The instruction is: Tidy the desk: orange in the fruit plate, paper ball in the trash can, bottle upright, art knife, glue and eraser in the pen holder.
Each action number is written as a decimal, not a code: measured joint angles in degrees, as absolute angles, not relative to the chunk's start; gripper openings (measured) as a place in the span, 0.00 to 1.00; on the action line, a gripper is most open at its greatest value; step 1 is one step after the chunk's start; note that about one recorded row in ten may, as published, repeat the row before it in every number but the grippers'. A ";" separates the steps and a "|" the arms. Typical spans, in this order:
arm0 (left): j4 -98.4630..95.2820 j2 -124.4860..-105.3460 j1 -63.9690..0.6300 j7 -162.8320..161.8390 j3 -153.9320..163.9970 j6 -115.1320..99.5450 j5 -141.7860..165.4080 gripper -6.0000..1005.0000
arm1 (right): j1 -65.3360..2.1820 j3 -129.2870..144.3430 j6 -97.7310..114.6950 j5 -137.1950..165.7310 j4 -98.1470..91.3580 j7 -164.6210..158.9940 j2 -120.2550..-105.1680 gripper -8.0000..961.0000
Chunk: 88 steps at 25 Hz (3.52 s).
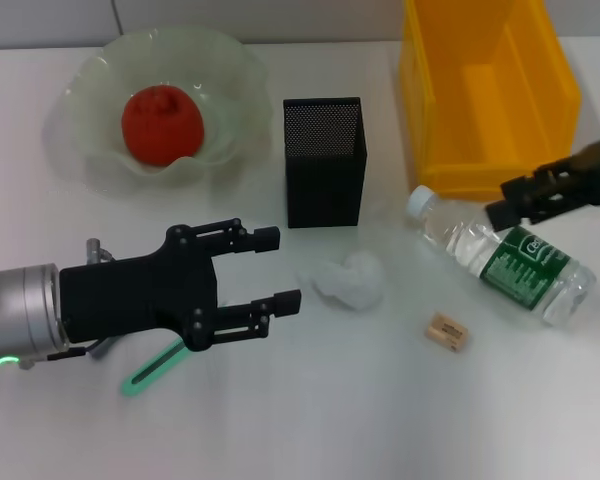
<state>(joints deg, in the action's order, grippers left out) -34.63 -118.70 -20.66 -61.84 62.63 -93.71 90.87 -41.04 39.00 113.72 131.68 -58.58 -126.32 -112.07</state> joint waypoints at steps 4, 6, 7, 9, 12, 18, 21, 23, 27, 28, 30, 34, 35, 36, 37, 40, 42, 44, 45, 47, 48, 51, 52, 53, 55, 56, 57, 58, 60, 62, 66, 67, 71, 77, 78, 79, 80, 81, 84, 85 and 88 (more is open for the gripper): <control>-34.18 -118.71 -20.64 -61.14 62.89 -93.76 90.87 0.70 | -50.18 46.10 110.59 139.12 -53.86 -132.54 -111.54 0.87; -34.13 -118.73 -20.69 -61.04 62.98 -93.71 90.87 0.70 | -51.58 47.67 109.24 139.65 -52.11 -132.57 -111.78 0.87; -34.13 -118.73 -20.69 -61.04 62.98 -93.71 90.87 0.70 | -52.87 49.45 107.56 140.02 -50.23 -132.25 -112.11 0.87; -33.39 -118.79 -21.15 -60.95 63.02 -93.49 90.87 0.70 | -54.59 55.69 102.12 140.25 -46.50 -131.37 -113.47 0.87; -32.93 -118.82 -21.51 -60.94 62.97 -93.47 90.87 0.69 | -54.89 59.45 98.47 140.37 -45.11 -131.23 -114.14 0.87; -32.54 -118.83 -21.76 -60.72 62.85 -93.28 90.88 0.69 | -54.71 63.23 93.35 140.51 -43.18 -127.40 -117.42 0.87; -32.40 -118.83 -21.81 -60.50 62.85 -93.25 90.88 0.69 | -54.56 64.02 92.37 140.71 -43.24 -126.70 -118.40 0.87; -32.03 -118.83 -21.90 -60.14 62.76 -93.23 90.88 0.69 | -54.53 64.95 91.32 140.73 -43.17 -126.69 -118.71 0.87; -31.99 -118.82 -21.90 -60.12 62.75 -93.23 90.88 0.69 | -54.48 67.25 88.32 140.77 -42.18 -126.82 -118.97 0.87; -31.99 -118.83 -21.90 -60.12 62.76 -93.23 90.87 0.69 | -54.48 67.83 87.54 140.77 -41.85 -126.91 -119.01 0.87; -31.99 -118.83 -21.89 -60.12 62.77 -93.24 90.88 0.69 | -54.45 68.50 86.37 140.79 -41.51 -126.96 -119.07 0.87; -31.99 -118.83 -21.88 -60.11 62.73 -93.25 90.88 0.69 | -54.42 69.07 84.38 140.41 -41.23 -127.00 -119.19 0.87; -31.99 -118.83 -21.88 -60.11 62.73 -93.25 90.88 0.68 | -54.42 69.07 84.38 140.41 -41.23 -127.00 -119.19 0.87; -31.99 -118.83 -21.88 -60.11 62.73 -93.25 90.88 0.68 | -54.43 69.07 84.06 140.36 -41.18 -127.00 -119.24 0.87; -31.99 -118.83 -21.88 -60.11 62.73 -93.25 90.88 0.68 | -54.46 69.08 83.86 140.34 -41.09 -127.00 -119.29 0.87; -31.99 -118.83 -21.90 -59.86 62.73 -93.25 90.88 0.68 | -54.75 69.14 82.79 140.20 -40.35 -126.68 -119.42 0.87; -31.76 -118.89 -21.93 -59.49 62.76 -93.25 90.85 0.68 | -55.06 69.19 82.18 140.18 -39.58 -126.42 -119.50 0.87; -31.23 -118.90 -22.07 -59.45 62.75 -93.25 90.69 0.68 | -55.26 69.35 81.11 140.16 -39.12 -126.19 -119.58 0.87; -31.23 -118.90 -22.07 -59.45 62.75 -93.25 90.69 0.68 | -55.26 69.35 81.11 140.16 -39.12 -126.19 -119.58 0.87; -30.97 -118.91 -22.20 -59.41 62.75 -93.25 90.47 0.68 | -55.27 69.43 80.62 140.13 -38.97 -126.18 -119.62 0.87; -30.97 -118.91 -22.20 -59.41 62.75 -93.25 90.47 0.68 | -55.27 69.46 80.51 140.08 -38.90 -126.15 -119.62 0.87; -30.69 -118.92 -22.44 -59.33 62.75 -93.22 90.29 0.68 | -55.28 69.46 80.44 139.38 -38.74 -125.60 -119.63 0.87; -30.61 -118.92 -22.52 -59.31 62.75 -93.13 90.26 0.68 | -55.28 69.46 80.44 139.10 -38.70 -125.42 -119.63 0.87; -30.61 -118.92 -22.52 -59.31 62.75 -93.13 90.26 0.68 | -55.28 69.46 80.43 138.88 -38.66 -125.33 -119.62 0.87; -30.58 -118.92 -22.62 -59.25 62.75 -93.04 90.23 0.68 | -55.28 69.50 80.42 138.75 -38.66 -125.33 -119.63 0.87; -30.58 -118.92 -22.65 -59.25 62.75 -93.03 90.22 0.68 | -55.28 69.57 80.42 138.74 -38.66 -125.33 -119.63 0.87; -30.58 -118.91 -22.68 -59.23 62.75 -92.99 90.20 0.68 | -55.29 69.76 80.41 138.72 -38.66 -125.33 -119.62 0.87; -30.56 -118.92 -22.69 -59.13 62.73 -92.90 90.19 0.68 | -55.29 69.94 80.41 138.69 -38.65 -125.33 -119.62 0.87; -30.37 -118.92 -22.69 -58.78 62.69 -92.57 90.18 0.67 | -55.33 70.57 80.35 138.64 -38.28 -125.33 -119.61 0.87; -29.97 -118.92 -22.77 -58.54 62.68 -92.35 90.14 0.67 | -55.73 70.90 79.87 138.62 -37.10 -125.32 -119.62 0.87; -29.55 -118.92 -23.14 -58.52 62.66 -92.28 90.07 0.67 | -56.54 71.85 78.51 138.60 -35.06 -125.33 -119.61 0.87; -29.52 -118.92 -23.18 -58.52 62.66 -92.28 90.07 0.67 | -56.58 72.14 78.38 138.60 -34.97 -125.33 -119.61 0.87; -29.45 -118.92 -23.29 -58.52 62.66 -92.28 90.07 0.67 | -56.60 72.83 78.23 138.59 -34.94 -125.33 -119.61 0.84; -29.44 -118.91 -23.29 -58.53 62.66 -92.28 90.07 0.67 | -56.09 72.62 78.22 138.60 -35.87 -125.33 -119.61 0.79; -29.44 -118.92 -23.29 -58.53 62.66 -92.28 90.07 0.67 | -55.71 72.46 78.31 138.60 -36.55 -125.33 -119.59 0.78; -29.44 -118.91 -23.29 -58.53 62.66 -92.29 90.07 0.67 | -54.67 72.31 78.75 138.60 -38.19 -125.36 -119.49 0.71; -29.44 -118.91 -23.29 -58.53 62.66 -92.29 90.07 0.67 | -54.67 72.31 78.75 138.60 -38.19 -125.36 -119.49 0.65; -29.42 -118.91 -23.29 -58.54 62.67 -92.28 90.07 0.67 | -53.68 72.28 79.34 138.57 -39.75 -125.53 -119.44 0.58; -29.19 -118.92 -23.29 -58.32 62.67 -92.24 90.08 0.66 | -48.01 72.20 82.58 135.73 -47.71 -125.71 -119.23 0.56; -29.13 -118.91 -23.29 -58.18 62.66 -92.23 90.08 0.66 | -48.01 72.20 82.58 135.73 -47.71 -125.71 -119.23 0.55; -29.03 -118.91 -23.28 -57.91 62.67 -92.21 89.86 0.66 | -43.06 71.48 86.00 133.24 -55.00 -125.81 -119.12 0.55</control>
